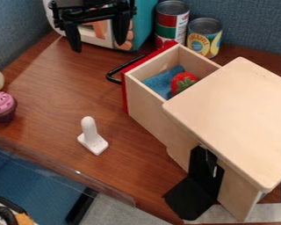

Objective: Close the drawer

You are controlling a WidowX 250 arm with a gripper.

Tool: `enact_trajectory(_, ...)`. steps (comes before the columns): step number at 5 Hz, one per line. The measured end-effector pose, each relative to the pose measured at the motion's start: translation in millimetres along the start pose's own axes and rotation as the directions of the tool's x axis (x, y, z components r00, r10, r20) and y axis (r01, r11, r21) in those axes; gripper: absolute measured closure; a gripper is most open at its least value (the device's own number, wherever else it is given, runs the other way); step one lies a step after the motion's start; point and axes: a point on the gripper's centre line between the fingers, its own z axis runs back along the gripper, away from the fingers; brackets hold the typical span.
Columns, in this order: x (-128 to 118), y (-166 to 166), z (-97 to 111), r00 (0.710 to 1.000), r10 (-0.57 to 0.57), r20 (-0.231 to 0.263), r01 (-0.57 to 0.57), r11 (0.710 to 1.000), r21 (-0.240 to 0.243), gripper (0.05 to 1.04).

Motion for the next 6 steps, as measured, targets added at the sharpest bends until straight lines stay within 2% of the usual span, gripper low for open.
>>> enact_trajectory(1, -2, 1, -8, 1.000, -0.014, -0.020, 0.015, 1.000, 0.016, 0.083)
enact_trajectory(2, 11, 3, -23, 0.987, -0.157, -0.007, 0.157, 0.988, 0.001, 0.083)
enact_trajectory(3, 36, -6, -44, 0.923, -0.382, 0.055, 0.384, 0.923, -0.035, 0.083)
enact_trajectory(4, 59, -9, -62, 0.821, -0.552, 0.146, 0.563, 0.825, -0.043, 0.083)
enact_trajectory(5, 76, -20, -75, 0.726, -0.658, 0.200, 0.675, 0.738, -0.019, 0.083)
enact_trajectory(6, 85, -29, -86, 0.553, -0.785, 0.279, 0.828, 0.554, -0.084, 0.083)
